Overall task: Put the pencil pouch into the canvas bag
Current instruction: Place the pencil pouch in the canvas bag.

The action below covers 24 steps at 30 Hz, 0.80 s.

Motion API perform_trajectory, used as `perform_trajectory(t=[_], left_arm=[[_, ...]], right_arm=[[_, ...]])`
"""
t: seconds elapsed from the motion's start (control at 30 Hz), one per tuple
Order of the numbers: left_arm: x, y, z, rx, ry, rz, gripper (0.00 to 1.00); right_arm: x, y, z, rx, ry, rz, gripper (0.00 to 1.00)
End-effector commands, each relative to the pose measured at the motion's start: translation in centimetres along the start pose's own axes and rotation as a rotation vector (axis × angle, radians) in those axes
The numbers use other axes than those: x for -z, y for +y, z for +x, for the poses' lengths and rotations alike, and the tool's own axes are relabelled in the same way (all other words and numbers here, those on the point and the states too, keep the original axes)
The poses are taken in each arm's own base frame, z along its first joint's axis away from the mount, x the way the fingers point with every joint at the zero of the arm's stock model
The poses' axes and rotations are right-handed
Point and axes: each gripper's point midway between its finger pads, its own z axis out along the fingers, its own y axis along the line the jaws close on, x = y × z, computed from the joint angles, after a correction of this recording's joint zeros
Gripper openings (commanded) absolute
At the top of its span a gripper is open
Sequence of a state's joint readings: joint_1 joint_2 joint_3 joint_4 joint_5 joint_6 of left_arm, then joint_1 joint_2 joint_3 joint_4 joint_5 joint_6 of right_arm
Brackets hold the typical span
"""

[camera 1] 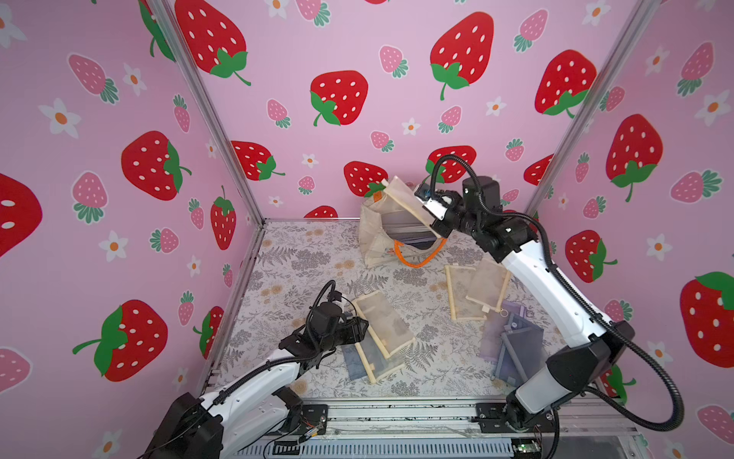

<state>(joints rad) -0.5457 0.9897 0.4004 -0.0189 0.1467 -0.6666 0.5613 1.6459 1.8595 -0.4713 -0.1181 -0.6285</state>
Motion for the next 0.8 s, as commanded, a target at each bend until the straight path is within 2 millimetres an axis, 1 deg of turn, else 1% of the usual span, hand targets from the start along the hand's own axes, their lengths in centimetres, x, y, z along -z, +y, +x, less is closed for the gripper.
perform_trajectory(t=[0.0,0.07,0.2,0.4,0.5,0.6,0.7,0.77], left_arm=[[0.1,-0.5,-0.1,-0.012,0.018,0.039,0.67],[0.1,-0.5,-0.4,-0.014,0.02,0.047,0.67],[-0.1,-0.6,-1.2,-0.01,0.02,0.063,0.66],[-0.9,-0.8,-1.8,0.013,0.026,0.082,0.65],[-1.3,-0.5,-1.9,0.022,0.037,0.079,0.65],[-1.6,-0.5,-2.3,0.029,0.035,0.084,0.65],[-2.0,-0.6,-2.6,0.032,0.041,0.089,0.64],[-2.2,-0.8,-2.9,0.031,0.042,0.096,0.64]], right_arm=[[-1.3,0.3,0.5,0.192,-0.054,-0.086,0.0],[-2.7,-0.2,1.3,0.226,-0.069,-0.111,0.0],[-6.2,-0.7,3.3,0.279,-0.062,-0.141,0.0],[-10.6,-0.7,5.2,0.347,-0.041,-0.156,0.0],[-12.2,-0.3,6.3,0.376,-0.023,-0.177,0.0],[-13.2,0.5,7.5,0.412,-0.014,-0.205,0.0],[-13.8,1.2,8.9,0.441,0.008,-0.239,0.0],[-13.8,1.6,9.5,0.453,0.022,-0.261,0.0]])
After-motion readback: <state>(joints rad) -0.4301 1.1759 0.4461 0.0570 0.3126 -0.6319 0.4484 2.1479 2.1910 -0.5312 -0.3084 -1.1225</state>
